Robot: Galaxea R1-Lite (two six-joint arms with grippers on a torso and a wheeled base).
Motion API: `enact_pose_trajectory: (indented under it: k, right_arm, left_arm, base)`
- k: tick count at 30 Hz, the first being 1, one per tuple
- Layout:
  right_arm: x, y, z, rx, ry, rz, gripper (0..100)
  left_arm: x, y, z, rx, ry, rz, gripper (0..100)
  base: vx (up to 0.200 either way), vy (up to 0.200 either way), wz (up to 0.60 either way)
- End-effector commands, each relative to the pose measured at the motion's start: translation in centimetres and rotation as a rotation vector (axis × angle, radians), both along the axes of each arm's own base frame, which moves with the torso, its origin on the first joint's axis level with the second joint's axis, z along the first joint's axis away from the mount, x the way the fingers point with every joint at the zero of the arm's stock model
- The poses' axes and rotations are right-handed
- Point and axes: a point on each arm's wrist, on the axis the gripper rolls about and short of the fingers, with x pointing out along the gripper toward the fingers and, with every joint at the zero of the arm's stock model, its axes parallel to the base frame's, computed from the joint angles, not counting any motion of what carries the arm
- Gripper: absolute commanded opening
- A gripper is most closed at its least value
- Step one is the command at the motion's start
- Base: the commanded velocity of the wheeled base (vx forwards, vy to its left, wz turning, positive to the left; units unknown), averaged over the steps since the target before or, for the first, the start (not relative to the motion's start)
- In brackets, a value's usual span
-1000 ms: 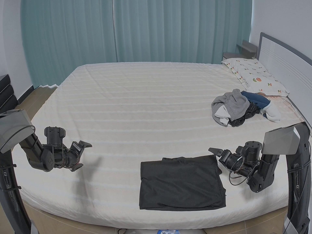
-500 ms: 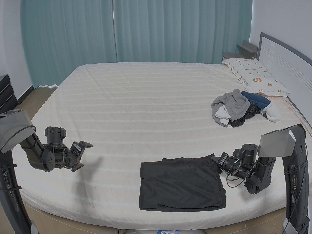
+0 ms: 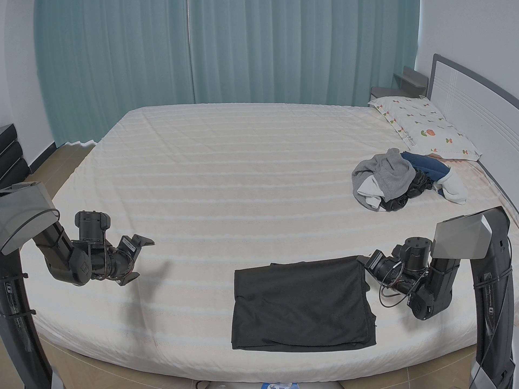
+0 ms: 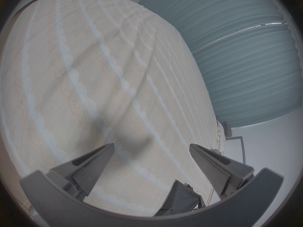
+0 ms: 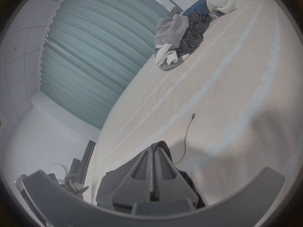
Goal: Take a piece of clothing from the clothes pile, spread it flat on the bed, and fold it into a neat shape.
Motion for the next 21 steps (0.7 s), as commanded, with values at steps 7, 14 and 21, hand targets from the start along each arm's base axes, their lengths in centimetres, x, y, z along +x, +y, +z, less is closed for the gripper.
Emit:
enact_pose_trajectory:
  k: [7, 14, 21]
  right_arm:
    - [0.11, -0.83, -0.22, -0.004, 0.014, -0.022, 0]
    - [-0.01, -0.85, -0.34, -0.008, 0.02, -0.021, 0]
    - [0.04, -0.84, -0.41, -0.007, 0.033, -0.022, 100]
  left_arm:
    - [-0.02, 0.01, -0.1, 0.0, 0.003, -0.001, 100]
    - [-0.02, -0.05, -0.05, 0.001, 0.002, -0.002, 100]
    - [-0.02, -0.05, -0.1, 0.0, 0.003, -0.002, 100]
  base:
    - [0.0, 0.0, 0.0]
    - [0.0, 0.0, 0.0]
    - [0.0, 0.0, 0.0]
